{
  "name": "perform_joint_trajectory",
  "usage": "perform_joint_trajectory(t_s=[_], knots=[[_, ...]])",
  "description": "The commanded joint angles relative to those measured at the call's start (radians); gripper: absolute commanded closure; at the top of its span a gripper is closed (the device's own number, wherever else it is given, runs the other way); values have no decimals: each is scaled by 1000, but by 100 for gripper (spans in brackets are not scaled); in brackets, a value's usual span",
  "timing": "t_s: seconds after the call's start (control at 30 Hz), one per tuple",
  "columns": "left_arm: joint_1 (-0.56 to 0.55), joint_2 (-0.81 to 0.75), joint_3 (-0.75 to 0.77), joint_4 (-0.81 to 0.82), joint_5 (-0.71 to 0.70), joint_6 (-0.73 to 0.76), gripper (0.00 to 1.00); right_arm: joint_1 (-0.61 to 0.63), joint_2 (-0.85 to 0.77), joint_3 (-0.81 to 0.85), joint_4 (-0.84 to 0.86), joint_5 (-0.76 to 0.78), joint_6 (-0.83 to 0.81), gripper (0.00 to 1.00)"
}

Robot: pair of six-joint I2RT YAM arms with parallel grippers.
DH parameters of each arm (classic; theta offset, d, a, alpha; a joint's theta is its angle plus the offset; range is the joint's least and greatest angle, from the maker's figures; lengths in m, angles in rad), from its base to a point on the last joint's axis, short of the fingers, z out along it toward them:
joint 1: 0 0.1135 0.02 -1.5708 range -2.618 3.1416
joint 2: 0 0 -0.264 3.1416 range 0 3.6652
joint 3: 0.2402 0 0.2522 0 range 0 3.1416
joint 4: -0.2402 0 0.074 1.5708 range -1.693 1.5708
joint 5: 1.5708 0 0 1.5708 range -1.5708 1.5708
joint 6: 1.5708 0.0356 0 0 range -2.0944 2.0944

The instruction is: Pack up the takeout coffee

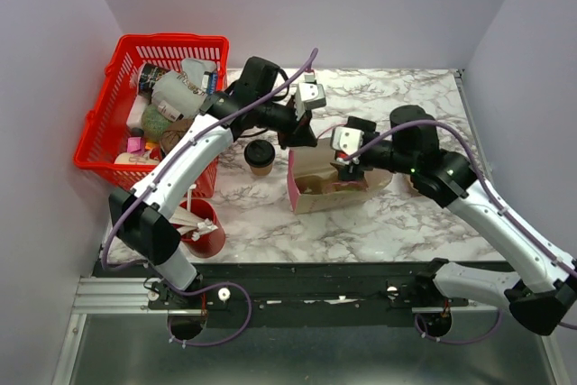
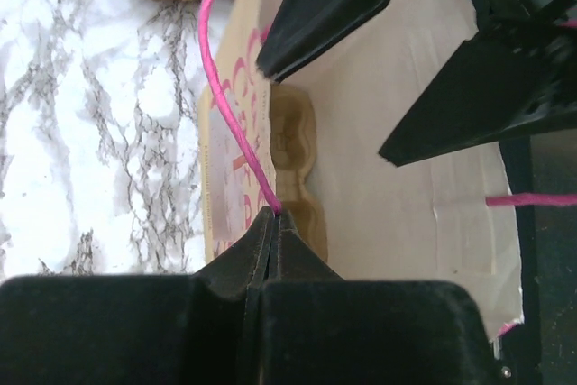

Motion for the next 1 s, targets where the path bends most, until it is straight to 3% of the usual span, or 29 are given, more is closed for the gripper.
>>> perform_joint_trajectory(t_s=[0.0,0.1,0.33,0.43,0.57,0.73,0.97], knots=[[-16,-64,5,111,-54,-2,100,-4,-78,37,88,-18,106,16],[-21,-55,59,155,-83,6,100,-4,-87,76,162,74,173,15],[-56,-34,163,33,-98,159,100,-12,-116,71,473,450,255,7],[-119,-76,96,-21,-147,288,100,-38,-127,7,555,504,270,7],[-199,-139,-115,-9,-231,403,100,-51,-161,-72,615,561,299,9],[-234,-176,-180,57,-267,382,100,-67,-179,-92,615,576,321,10],[-188,-144,-46,74,-192,200,100,-77,-139,-14,627,570,319,10]])
